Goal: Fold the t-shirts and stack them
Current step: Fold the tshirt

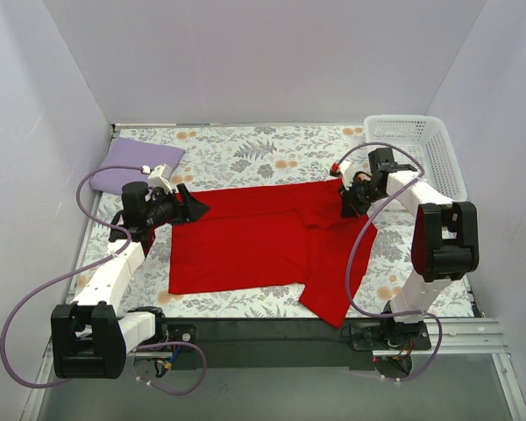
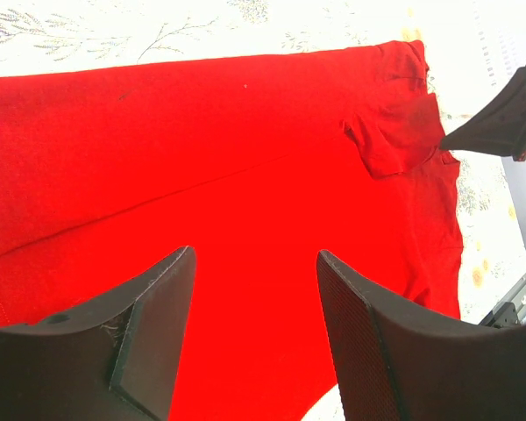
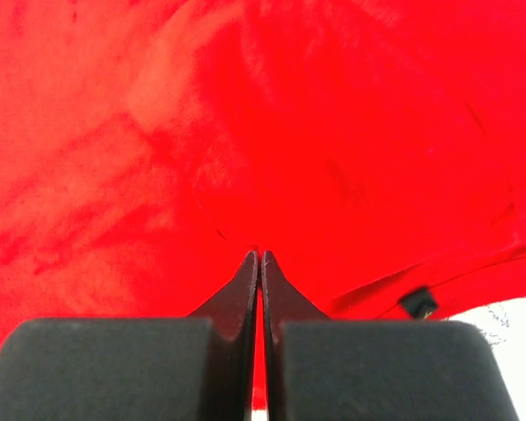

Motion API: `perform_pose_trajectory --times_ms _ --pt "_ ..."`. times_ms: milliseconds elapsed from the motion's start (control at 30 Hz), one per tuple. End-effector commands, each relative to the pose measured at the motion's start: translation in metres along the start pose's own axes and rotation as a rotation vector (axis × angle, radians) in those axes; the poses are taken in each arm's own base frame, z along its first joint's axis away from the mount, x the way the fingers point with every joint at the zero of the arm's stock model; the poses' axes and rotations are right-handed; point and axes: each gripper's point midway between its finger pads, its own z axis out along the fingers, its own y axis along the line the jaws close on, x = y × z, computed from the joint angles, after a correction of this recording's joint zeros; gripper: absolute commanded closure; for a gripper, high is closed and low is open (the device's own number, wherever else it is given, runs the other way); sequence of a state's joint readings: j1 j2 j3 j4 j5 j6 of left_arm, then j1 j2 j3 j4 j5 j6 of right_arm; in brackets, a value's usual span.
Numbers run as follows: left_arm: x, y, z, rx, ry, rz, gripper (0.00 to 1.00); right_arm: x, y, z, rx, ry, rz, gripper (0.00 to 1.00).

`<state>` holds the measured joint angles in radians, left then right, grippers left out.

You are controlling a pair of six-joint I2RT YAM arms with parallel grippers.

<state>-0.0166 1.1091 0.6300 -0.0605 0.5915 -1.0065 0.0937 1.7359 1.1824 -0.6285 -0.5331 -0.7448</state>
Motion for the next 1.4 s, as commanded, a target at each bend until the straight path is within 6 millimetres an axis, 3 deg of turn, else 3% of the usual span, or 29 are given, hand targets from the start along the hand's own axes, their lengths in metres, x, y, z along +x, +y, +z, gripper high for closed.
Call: perform_pose_trajectory --times_ms 0,133,200,567,800,1000,1100,1133,1233,1367 --pt "-0.004 -0.008 -0.003 0.025 -0.012 0.026 0.44 0.002 0.003 -0.010 0.016 0.006 -0.066 0.99" --pt "-0.004 -0.008 -0.003 0.025 -0.010 0.026 0.44 0.009 0.005 -0.008 0.010 0.025 -0.071 0.99" --pt "-0.003 -0.008 -0.002 0.026 -0.007 0.024 0.44 0.011 0.005 -0.009 0.012 0.031 -0.072 0.91" --pt "-0.004 -0.009 -0.002 0.030 -0.010 0.028 0.44 0.004 0.001 -0.027 0.064 0.023 -0.099 0.90" --pt "-0.004 -0.010 -0.003 0.030 -0.011 0.029 0.44 0.002 0.007 -0.032 0.054 0.018 -0.111 0.71" --pt "-0.005 -0.011 -0.003 0.037 -0.011 0.032 0.44 -0.023 0.023 -0.041 -0.012 -0.068 -0.154 0.68" --pt "-0.004 -0.011 -0.002 0.039 -0.007 0.030 0.44 -0.024 0.051 -0.024 -0.108 -0.031 -0.190 0.68" --pt "-0.004 -0.011 -0.002 0.038 -0.006 0.029 0.44 -0.029 0.067 -0.010 -0.139 -0.001 -0.246 0.67" --pt "-0.003 -0.010 -0.002 0.033 -0.009 0.029 0.44 -0.035 0.076 0.014 -0.099 0.064 -0.287 0.63" --pt "-0.002 -0.011 -0.002 0.030 -0.008 0.031 0.44 -0.055 0.062 0.028 0.022 0.079 -0.324 0.58"
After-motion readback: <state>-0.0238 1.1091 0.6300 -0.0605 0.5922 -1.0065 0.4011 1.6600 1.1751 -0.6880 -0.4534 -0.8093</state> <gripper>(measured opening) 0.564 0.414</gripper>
